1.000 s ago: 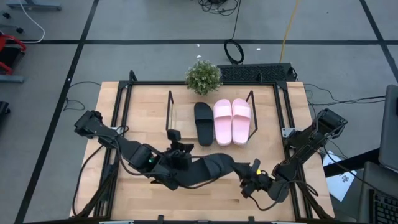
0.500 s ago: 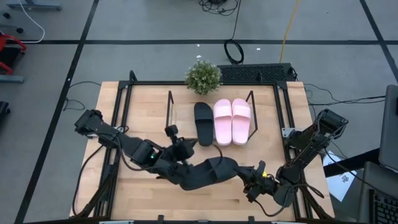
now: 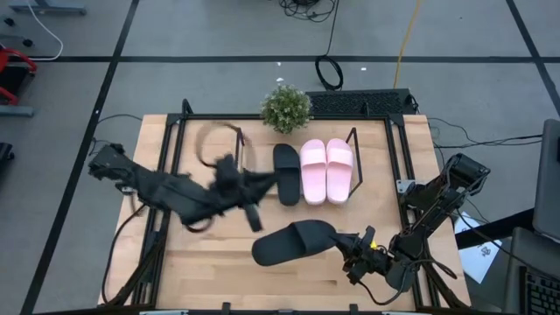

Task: Pick and place slides into the shelf
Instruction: Put the black slides on the shelf

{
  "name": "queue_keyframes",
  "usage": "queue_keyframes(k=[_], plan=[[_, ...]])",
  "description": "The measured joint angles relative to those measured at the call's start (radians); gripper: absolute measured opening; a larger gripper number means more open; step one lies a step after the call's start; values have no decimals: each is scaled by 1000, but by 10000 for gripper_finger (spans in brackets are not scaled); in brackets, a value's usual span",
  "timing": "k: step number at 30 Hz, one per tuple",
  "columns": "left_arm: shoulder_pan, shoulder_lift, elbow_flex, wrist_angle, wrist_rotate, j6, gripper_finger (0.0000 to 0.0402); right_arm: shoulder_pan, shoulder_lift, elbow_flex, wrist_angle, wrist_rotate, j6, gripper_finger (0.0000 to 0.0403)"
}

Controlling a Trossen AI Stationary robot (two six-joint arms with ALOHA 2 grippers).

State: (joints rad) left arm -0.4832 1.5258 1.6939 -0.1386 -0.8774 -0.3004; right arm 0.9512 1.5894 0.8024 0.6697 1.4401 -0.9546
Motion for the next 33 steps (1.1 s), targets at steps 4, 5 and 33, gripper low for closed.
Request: queue_keyframes(k=[4, 5, 33], plan=[[1, -65, 0, 248, 65, 295, 31, -1, 0, 0, 0, -3, 0, 28], [1, -76, 0, 301, 91, 367, 31, -3, 0, 0, 0, -4, -4, 28], [59, 90, 0, -225, 358, 781, 31, 17, -66, -1, -192, -189, 216, 28]])
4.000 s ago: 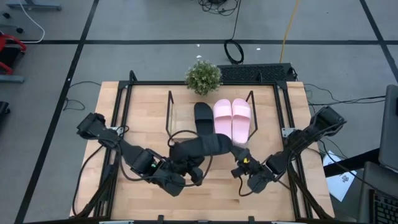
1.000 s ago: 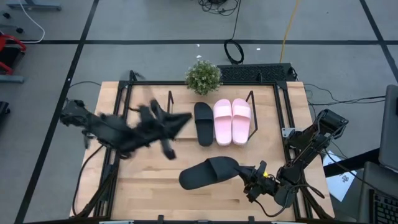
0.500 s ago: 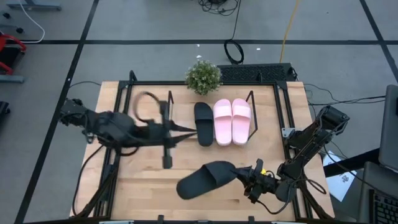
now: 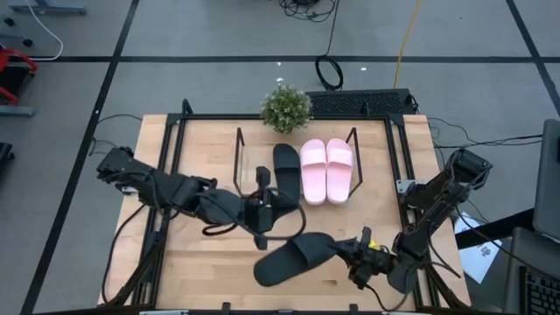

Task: Pick and place slides into the shelf
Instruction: Put the black slides on the shelf

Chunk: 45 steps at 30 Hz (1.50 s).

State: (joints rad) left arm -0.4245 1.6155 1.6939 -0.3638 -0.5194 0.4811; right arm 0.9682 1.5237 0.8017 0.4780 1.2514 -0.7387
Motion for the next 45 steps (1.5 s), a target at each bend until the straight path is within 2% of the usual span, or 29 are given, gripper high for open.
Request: queue_keyframes(k=[3, 9, 15, 24, 30, 39, 42, 45], plan=[[-25, 0, 0, -28, 3, -20, 31, 34, -14, 0, -22, -14, 38, 28], [-108, 6, 0, -52, 5, -14, 31, 82, -79, 0, -81, -199, 151, 28], [-174, 75, 0, -45, 3, -7, 31, 71, -117, 0, -133, -313, 204, 28], [-208, 127, 0, 27, -23, 26, 31, 35, -120, 0, -121, -396, 201, 28], [-210, 127, 0, 28, 76, 9, 31, -14, -120, 0, -117, -419, 187, 28], [-226, 127, 0, -9, 66, 2, 31, -95, -119, 0, -100, -477, 116, 28], [-229, 133, 0, -37, 56, -30, 31, -121, -119, 0, -90, -525, 113, 28], [-236, 151, 0, -86, 12, -54, 31, -141, -119, 0, -85, -529, 96, 28]])
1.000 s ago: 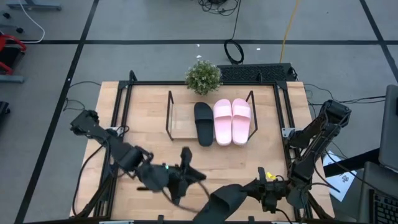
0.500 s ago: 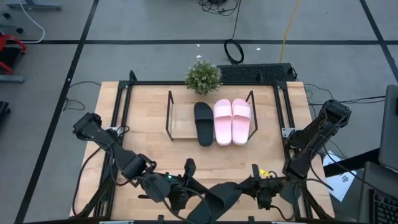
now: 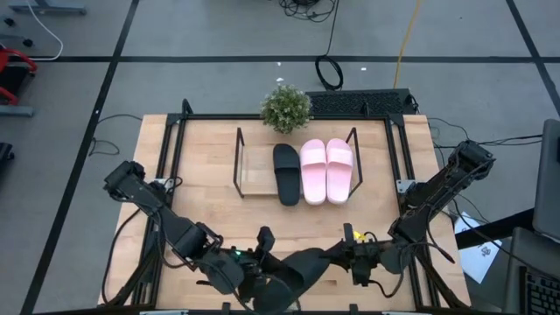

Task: Pick and place slides into the shelf
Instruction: Put the black slides on the shelf

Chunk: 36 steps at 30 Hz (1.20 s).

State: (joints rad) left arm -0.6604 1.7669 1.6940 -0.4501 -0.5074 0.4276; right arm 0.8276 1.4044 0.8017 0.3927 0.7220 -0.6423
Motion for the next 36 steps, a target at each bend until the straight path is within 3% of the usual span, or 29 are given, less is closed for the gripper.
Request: queue_keyframes(k=[5, 18, 24, 32, 36], plan=[[-4, 27, 0, -40, -100, -15, 31, -35, -2, -1, 8, -63, -15, 28], [3, 30, 0, -50, -117, -49, 31, -81, -3, -1, 22, -133, -12, 28], [-33, 27, 23, -49, -263, -29, 31, -83, -3, -1, 18, -123, -1, 28], [-43, 24, 30, -48, -280, -68, 32, -83, -3, 0, 22, -124, 1, 28], [-44, 25, 30, -49, -279, -67, 50, -83, -3, 0, 22, -124, 2, 28]])
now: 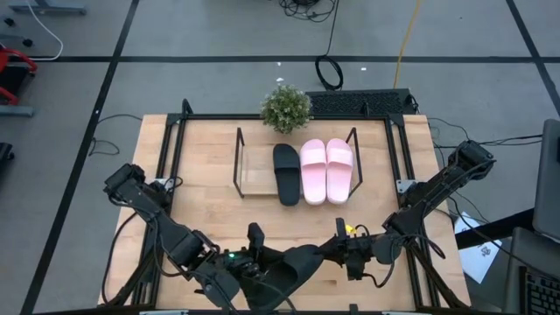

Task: Pick and place slides into the shelf
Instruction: Put the black slides on the shelf

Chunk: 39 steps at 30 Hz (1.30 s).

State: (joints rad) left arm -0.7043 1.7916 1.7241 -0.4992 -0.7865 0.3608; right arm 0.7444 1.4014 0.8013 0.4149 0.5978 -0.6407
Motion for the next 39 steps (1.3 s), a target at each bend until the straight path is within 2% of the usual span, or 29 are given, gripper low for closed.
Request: queue_keyframes(k=[11, 16, 20, 25, 32, 34, 39], plan=[[-4, 0, 0, 0, 0, -45, 174, 0, 0, 0, 0, -1, 0, 28], [-3, 0, 0, -6, 28, -80, 204, -4, 0, 0, 2, 0, -1, 28], [-1, 0, 0, -23, 52, -86, 206, -20, 0, 0, 17, -3, -2, 28], [19, 1, 0, -75, 83, -156, 207, -48, 0, 0, 23, -78, -3, 28], [26, 1, 0, -86, 110, -162, 207, -80, 0, 0, 22, -83, -3, 28], [34, 1, 0, -107, 115, -177, 206, -90, 0, 0, 22, -114, -3, 28], [73, 6, 0, -151, 167, -244, 172, -104, 0, 0, 34, -179, 0, 28]])
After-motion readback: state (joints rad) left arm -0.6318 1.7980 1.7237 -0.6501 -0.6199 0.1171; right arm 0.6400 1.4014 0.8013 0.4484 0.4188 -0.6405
